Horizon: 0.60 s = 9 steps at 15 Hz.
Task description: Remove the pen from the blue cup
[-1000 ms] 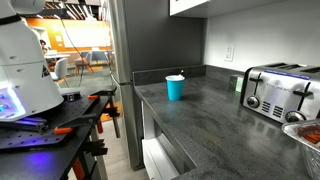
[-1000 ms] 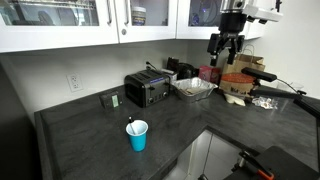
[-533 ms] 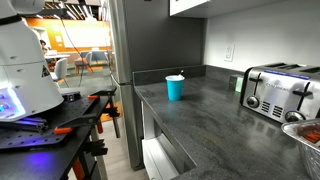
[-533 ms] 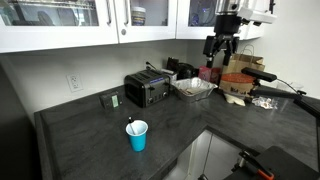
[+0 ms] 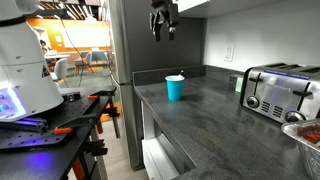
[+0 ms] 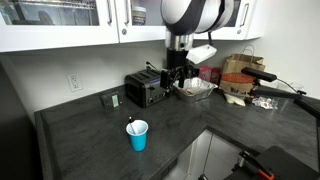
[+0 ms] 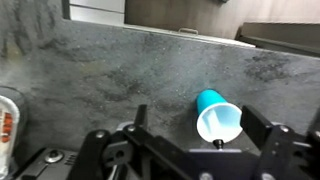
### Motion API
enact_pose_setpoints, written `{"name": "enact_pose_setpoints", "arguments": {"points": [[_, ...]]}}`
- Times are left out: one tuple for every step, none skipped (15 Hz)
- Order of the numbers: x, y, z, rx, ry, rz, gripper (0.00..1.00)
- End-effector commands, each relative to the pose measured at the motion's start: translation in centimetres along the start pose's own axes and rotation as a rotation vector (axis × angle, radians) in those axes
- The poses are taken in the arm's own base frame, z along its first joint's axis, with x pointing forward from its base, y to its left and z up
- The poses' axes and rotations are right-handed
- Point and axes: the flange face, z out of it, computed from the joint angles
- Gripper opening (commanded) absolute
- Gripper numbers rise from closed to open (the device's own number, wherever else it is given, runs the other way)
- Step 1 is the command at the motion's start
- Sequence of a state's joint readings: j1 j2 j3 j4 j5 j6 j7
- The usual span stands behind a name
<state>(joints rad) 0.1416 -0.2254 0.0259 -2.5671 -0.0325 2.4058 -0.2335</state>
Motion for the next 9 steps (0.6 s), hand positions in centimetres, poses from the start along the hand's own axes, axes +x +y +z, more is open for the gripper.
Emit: {"name": "enact_pose_setpoints", "arguments": {"points": [[2.6,-2.1,4.5,0.020,0.040,-0.033,1.00],[3.2,-3.0,6.0,0.025,0.046,-0.047,1.00],[3.8,-3.9,7.5,0.031,0.049,-0.060,1.00],[4.4,-4.6,8.8,0.030,0.067,-0.071,1.00],[5.2,-5.0,10.1,0.039,0.079,-0.072,1.00],[6.1,-5.5,11.1,0.052,0.094,-0.071,1.00],[7.1,-5.8,12.2,0.054,0.103,-0.056,1.00],[7.9,-6.3,12.9,0.057,0.110,-0.053,1.00],[8.7,-6.7,14.0,0.060,0.101,-0.048,1.00]]}}
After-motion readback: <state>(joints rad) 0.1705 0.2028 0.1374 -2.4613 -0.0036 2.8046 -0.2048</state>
